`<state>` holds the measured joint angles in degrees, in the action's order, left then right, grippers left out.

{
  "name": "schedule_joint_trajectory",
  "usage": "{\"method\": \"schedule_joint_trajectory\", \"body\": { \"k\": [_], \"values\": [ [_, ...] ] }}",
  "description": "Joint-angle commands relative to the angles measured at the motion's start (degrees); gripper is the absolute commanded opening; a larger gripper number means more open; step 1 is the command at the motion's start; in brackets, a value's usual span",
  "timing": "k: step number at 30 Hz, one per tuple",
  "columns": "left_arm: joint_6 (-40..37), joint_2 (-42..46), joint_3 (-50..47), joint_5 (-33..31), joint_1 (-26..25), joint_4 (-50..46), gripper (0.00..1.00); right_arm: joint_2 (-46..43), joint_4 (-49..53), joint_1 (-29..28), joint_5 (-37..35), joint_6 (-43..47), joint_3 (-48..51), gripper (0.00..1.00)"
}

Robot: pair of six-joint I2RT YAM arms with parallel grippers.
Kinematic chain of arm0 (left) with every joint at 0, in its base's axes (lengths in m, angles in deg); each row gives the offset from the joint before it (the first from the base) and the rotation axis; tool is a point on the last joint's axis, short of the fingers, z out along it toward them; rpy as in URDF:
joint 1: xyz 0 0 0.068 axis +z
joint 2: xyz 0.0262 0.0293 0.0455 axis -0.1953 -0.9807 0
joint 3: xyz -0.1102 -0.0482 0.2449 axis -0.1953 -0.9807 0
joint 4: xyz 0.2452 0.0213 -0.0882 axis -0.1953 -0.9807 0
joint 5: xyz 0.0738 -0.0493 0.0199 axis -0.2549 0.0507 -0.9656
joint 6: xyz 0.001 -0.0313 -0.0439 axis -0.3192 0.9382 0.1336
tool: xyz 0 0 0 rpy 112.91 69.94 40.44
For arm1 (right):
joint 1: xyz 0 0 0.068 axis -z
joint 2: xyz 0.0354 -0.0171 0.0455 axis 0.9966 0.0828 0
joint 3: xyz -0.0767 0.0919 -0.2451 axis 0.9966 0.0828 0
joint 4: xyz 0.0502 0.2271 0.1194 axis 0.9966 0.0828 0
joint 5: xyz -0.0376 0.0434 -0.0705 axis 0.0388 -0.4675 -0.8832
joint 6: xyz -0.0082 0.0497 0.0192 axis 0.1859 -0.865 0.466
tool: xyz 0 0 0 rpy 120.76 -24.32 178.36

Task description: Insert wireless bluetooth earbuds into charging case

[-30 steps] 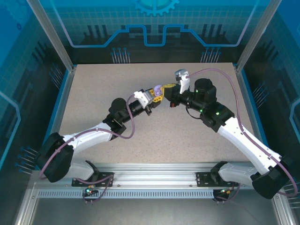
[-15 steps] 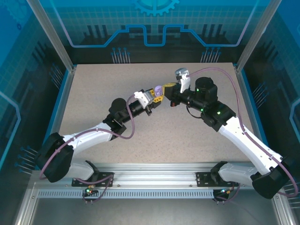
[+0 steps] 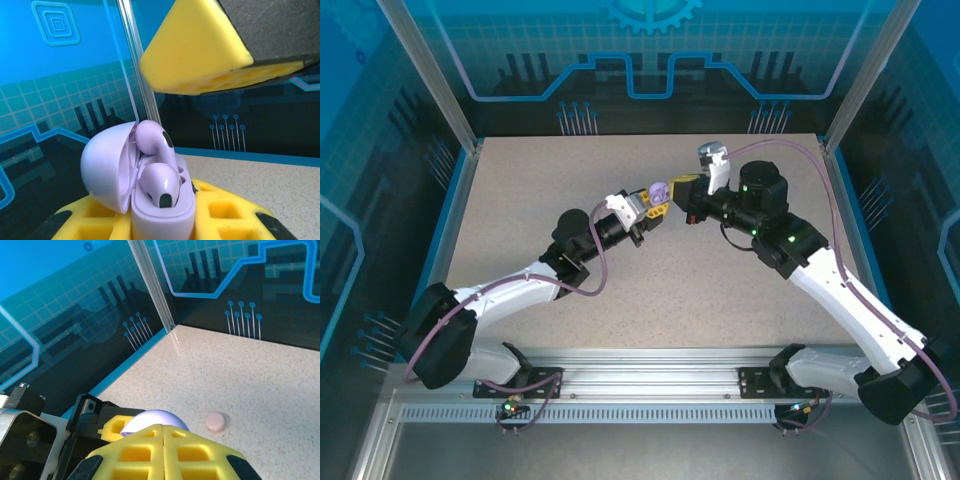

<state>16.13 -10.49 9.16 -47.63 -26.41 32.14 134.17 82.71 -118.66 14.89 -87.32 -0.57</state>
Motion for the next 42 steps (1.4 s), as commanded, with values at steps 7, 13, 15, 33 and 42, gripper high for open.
{"method": "schedule_joint_trajectory", "body": {
  "k": [7,13,15,33,42],
  "values": [
    [1.0,0.6,0.4,-0.1,-0.2,2.0,0.00,3.4,13.8,0.9,-1.4,-3.1,-9.3,0.05],
    [1.2,0.5,0.7,-0.1,-0.2,2.3,0.00,4.8,14.6,1.1,-1.4,-3.5,-7.5,0.05],
    [1.2,0.5,0.8,0.0,-0.2,2.1,0.00,5.8,14.4,0.9,-0.3,-3.6,-7.5,0.05],
    [0.7,0.4,0.7,-0.6,-0.2,1.8,0.00,2.5,19.7,1.9,-5.7,-1.2,-6.3,0.04],
    [0.9,0.6,0.2,-0.1,-0.2,1.8,0.00,4.9,18.8,3.3,-1.0,-1.0,-12.2,0.06]
  ]
}}
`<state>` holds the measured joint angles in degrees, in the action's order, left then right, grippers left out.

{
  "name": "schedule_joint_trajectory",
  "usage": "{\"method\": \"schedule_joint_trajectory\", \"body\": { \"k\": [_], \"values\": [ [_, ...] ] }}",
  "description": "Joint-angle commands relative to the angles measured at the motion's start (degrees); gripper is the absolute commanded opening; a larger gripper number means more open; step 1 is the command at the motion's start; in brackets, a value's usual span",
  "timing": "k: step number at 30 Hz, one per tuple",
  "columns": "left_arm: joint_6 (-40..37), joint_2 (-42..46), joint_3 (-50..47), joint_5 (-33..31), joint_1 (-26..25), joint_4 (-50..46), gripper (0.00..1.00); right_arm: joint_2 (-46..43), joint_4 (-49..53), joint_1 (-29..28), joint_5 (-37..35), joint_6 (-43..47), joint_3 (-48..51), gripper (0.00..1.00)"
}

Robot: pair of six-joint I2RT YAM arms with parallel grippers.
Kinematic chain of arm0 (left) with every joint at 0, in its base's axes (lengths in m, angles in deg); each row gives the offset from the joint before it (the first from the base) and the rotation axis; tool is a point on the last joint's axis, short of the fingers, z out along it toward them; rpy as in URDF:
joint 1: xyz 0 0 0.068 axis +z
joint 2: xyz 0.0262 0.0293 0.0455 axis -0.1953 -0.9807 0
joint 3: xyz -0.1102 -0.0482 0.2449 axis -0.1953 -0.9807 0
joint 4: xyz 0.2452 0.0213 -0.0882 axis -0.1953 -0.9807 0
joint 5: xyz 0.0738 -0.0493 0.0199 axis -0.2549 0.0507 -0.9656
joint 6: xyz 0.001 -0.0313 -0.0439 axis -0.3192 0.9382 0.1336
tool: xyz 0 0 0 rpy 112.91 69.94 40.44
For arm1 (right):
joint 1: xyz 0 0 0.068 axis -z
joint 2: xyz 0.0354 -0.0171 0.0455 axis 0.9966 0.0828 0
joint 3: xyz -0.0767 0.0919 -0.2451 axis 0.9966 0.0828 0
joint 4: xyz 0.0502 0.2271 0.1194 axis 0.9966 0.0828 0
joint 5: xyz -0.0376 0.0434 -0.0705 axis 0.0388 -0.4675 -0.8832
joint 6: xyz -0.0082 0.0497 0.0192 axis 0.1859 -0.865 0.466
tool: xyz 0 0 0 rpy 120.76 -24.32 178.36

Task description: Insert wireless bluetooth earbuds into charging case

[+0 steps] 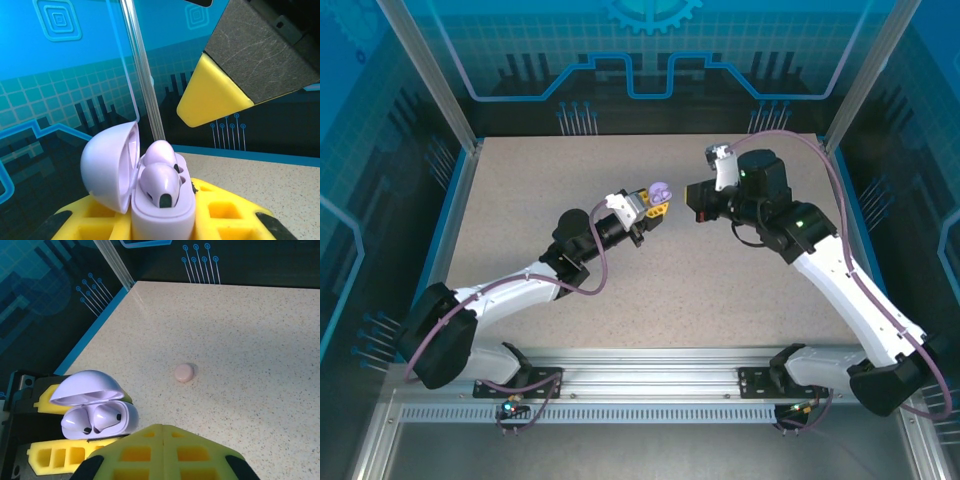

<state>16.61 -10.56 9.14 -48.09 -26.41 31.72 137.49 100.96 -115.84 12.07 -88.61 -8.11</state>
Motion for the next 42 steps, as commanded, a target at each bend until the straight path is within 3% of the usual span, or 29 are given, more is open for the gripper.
{"method": "schedule_joint_trajectory", "body": {
  "k": [1,8,12,16,22,30,35,42],
  "values": [
    [0.4,0.6,0.2,0.4,-0.2,2.2,0.00,2.9,1.3,0.7,2.6,0.4,-6.7,0.06],
    [0.6,-0.9,0.2,1.1,-0.2,0.9,0.00,22.0,14.8,0.6,9.4,2.2,-28.9,0.07],
    [1.4,-1.5,0.4,0.6,-0.1,1.1,0.00,28.1,19.4,-0.9,10.5,3.6,-34.8,0.06],
    [1.7,-1.7,1.0,-0.7,-0.1,0.6,0.00,26.3,21.3,-2.7,9.5,5.1,-31.6,0.05],
    [3.4,-2.0,1.9,-2.0,0.9,-0.5,0.00,15.7,20.2,-2.5,6.6,3.4,-19.0,0.05],
    [8.2,-4.3,3.2,-3.0,1.2,-3.6,0.00,7.5,15.2,3.6,2.8,-4.7,-9.8,0.09],
    [23.1,-8.4,5.8,-4.2,2.2,-12.0,0.00,7.1,12.9,7.5,1.5,-7.0,-2.8,0.20],
    [44.1,-17.0,10.3,-1.4,4.7,-25.0,0.00,5.8,9.1,10.4,-1.2,-8.4,6.6,0.67]
  ]
}}
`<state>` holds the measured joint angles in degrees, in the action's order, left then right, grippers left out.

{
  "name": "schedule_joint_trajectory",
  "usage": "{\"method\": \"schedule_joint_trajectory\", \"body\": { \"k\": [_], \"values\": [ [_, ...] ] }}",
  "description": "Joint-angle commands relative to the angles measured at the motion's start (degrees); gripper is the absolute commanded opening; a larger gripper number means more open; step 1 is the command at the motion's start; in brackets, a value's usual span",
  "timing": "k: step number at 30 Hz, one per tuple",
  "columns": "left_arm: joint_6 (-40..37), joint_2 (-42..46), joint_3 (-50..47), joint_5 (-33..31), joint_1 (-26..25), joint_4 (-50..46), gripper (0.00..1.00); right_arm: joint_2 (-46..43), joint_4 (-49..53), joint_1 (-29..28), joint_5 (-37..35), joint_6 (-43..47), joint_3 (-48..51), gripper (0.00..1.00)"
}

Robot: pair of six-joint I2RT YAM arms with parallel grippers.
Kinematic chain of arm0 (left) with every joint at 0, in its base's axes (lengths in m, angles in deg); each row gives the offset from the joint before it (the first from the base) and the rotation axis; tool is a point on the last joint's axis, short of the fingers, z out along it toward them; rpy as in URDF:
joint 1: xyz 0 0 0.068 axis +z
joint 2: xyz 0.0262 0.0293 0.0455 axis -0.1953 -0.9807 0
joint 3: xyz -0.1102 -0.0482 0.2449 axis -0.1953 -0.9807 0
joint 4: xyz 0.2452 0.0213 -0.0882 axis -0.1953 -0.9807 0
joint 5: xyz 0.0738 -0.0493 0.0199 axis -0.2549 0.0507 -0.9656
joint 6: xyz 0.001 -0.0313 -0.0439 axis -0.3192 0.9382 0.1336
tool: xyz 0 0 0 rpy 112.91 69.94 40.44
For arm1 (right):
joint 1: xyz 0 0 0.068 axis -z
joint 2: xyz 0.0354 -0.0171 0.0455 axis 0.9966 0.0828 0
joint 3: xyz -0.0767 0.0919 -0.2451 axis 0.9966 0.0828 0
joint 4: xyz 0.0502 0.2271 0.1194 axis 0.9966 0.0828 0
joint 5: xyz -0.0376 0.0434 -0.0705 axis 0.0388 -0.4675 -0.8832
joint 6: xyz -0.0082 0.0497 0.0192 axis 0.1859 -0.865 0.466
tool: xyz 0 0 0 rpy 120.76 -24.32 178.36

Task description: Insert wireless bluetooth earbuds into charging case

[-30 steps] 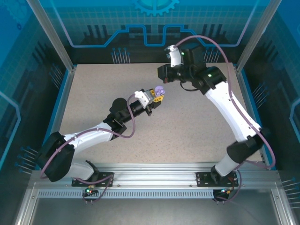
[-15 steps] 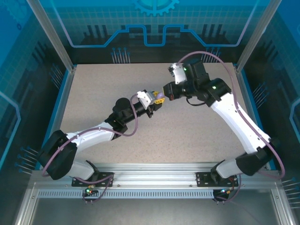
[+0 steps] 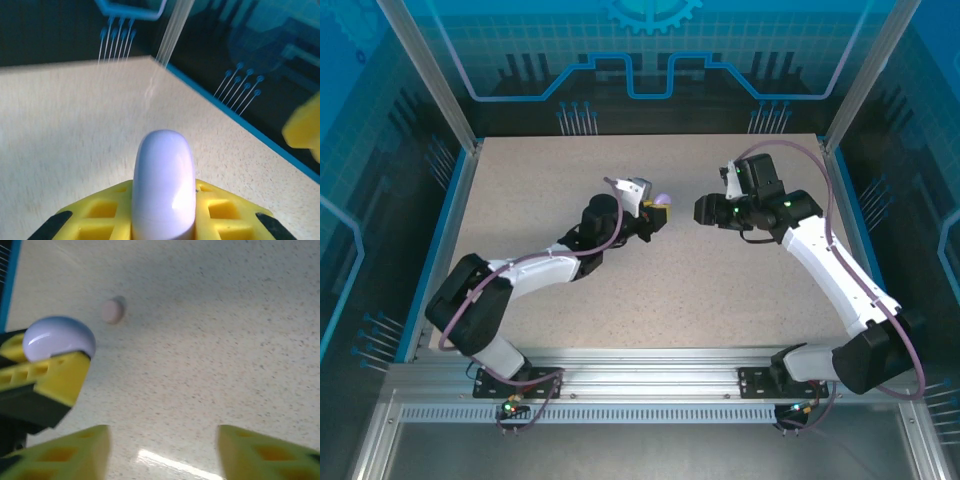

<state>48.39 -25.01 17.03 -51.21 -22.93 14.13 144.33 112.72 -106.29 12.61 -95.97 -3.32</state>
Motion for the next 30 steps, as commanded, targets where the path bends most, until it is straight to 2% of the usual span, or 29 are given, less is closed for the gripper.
{"method": "schedule_joint_trajectory", "body": {
  "k": [1,5,11,16,20,23,27,30],
  "values": [
    [14.6,-4.0,3.0,3.0,1.7,-8.3,0.00,-1.3,-3.1,1.1,-2.0,-1.1,3.1,0.71],
    [21.3,-9.5,5.9,7.5,2.9,-12.5,0.00,-2.1,-3.9,1.8,-2.7,-1.5,5.6,0.83],
    [26.0,-17.2,13.4,13.8,4.7,-22.0,0.01,-2.3,-3.8,2.2,-3.3,-1.5,7.2,0.86],
    [26.6,-22.1,19.6,16.0,4.9,-30.8,0.05,-2.5,-3.5,2.2,-2.3,-1.9,7.4,0.92],
    [26.3,-27.2,25.3,17.1,5.4,-40.2,0.07,-2.9,-3.6,2.2,-2.2,-2.1,7.4,0.93],
    [25.0,-29.4,27.4,17.4,5.5,-43.4,0.10,-3.2,-3.6,2.2,-2.2,-2.1,7.5,0.94],
    [22.7,-30.9,29.2,16.6,5.7,-47.3,0.19,-3.9,-3.2,2.2,-2.3,-2.2,7.4,0.94],
    [21.5,-30.5,29.2,14.9,5.8,-49.1,0.39,-4.6,-2.8,2.2,-2.4,-2.2,7.1,0.94]
  ]
}}
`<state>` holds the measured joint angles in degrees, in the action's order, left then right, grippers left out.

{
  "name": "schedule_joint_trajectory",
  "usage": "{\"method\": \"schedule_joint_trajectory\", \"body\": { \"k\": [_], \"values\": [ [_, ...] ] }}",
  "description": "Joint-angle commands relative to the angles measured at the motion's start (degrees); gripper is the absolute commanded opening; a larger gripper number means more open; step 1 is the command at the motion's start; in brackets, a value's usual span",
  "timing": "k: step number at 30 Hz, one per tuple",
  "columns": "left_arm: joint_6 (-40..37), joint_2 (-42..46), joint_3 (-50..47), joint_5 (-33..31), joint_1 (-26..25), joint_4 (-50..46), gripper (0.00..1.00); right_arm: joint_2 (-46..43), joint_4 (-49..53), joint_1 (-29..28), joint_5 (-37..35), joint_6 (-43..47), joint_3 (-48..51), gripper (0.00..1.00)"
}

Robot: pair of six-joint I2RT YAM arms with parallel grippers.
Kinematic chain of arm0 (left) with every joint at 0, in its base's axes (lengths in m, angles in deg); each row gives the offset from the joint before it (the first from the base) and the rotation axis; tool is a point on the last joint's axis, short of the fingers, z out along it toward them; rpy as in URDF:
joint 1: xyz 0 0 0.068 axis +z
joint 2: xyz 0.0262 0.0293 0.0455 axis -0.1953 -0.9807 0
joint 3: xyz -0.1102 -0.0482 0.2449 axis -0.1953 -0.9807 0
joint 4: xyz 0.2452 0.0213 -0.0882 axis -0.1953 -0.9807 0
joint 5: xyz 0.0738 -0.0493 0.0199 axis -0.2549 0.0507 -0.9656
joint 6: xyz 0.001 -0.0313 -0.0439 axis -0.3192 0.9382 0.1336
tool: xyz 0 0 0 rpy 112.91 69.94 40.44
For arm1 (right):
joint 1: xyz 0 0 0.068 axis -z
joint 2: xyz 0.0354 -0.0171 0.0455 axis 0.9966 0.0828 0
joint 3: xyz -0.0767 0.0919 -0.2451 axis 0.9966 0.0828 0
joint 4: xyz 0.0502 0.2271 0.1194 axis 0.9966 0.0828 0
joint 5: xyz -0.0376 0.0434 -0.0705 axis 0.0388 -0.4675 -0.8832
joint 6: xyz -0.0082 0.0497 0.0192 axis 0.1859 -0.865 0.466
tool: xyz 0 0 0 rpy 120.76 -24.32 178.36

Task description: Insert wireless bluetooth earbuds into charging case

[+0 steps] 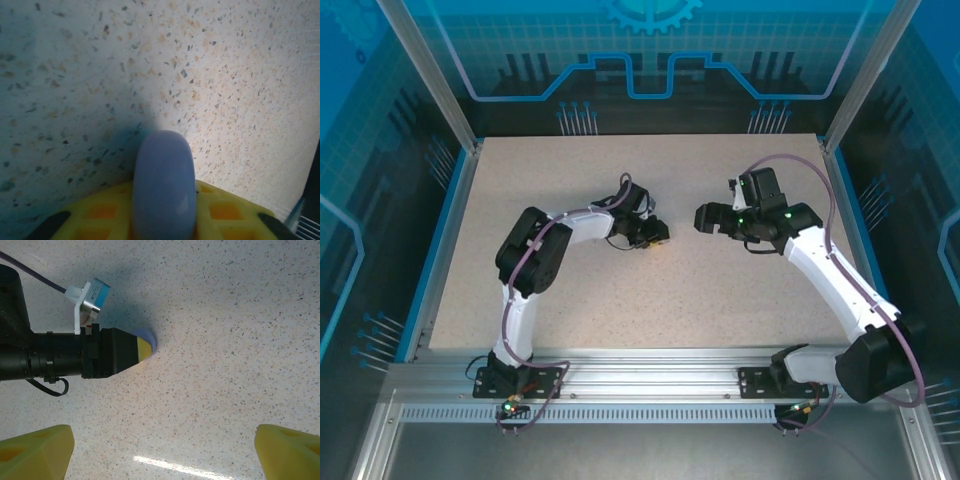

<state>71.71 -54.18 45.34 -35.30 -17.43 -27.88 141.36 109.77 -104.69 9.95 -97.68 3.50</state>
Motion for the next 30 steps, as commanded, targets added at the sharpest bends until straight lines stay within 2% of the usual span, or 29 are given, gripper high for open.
{"method": "schedule_joint_trajectory", "body": {
  "k": [1,3,4,12,15,19,22,28,30],
  "values": [
    [-2.3,-0.8,0.8,-2.1,0.3,-7.9,0.53,-1.7,0.4,0.6,0.2,-0.3,0.1,0.94],
    [-3.2,0.6,0.6,-3.9,0.4,-9.3,0.75,-2.1,0.9,0.6,-0.2,-0.2,-0.4,0.98],
    [-3.7,1.4,0.5,-4.8,0.6,-10.2,0.97,-2.4,1.1,0.7,-0.2,-0.1,-0.6,1.00],
    [-8.7,10.9,-0.8,-11.3,3.7,-18.6,0.99,-2.6,3.9,1.6,-0.7,1.2,-3.5,1.00],
    [-11.3,18.0,-2.7,-14.7,4.8,-20.7,0.99,-3.0,5.0,2.4,-3.4,2.3,-4.2,1.00],
    [-16.6,30.4,-7.7,-23.4,4.9,-18.2,0.99,-3.5,3.2,4.5,-9.6,4.5,-3.6,1.00],
    [-21.5,40.8,-16.5,-30.6,4.9,-8.9,0.99,-3.9,-2.4,6.5,-16.0,6.9,-0.2,1.00],
    [-38.0,59.3,-43.7,-42.1,5.0,27.3,0.99,-2.9,-17.8,7.8,-27.8,16.7,10.4,1.00],
    [-41.3,61.6,-46.5,-44.1,5.9,28.6,0.99,-0.7,-20.6,8.3,-30.6,20.1,12.2,1.00]
  ]
}}
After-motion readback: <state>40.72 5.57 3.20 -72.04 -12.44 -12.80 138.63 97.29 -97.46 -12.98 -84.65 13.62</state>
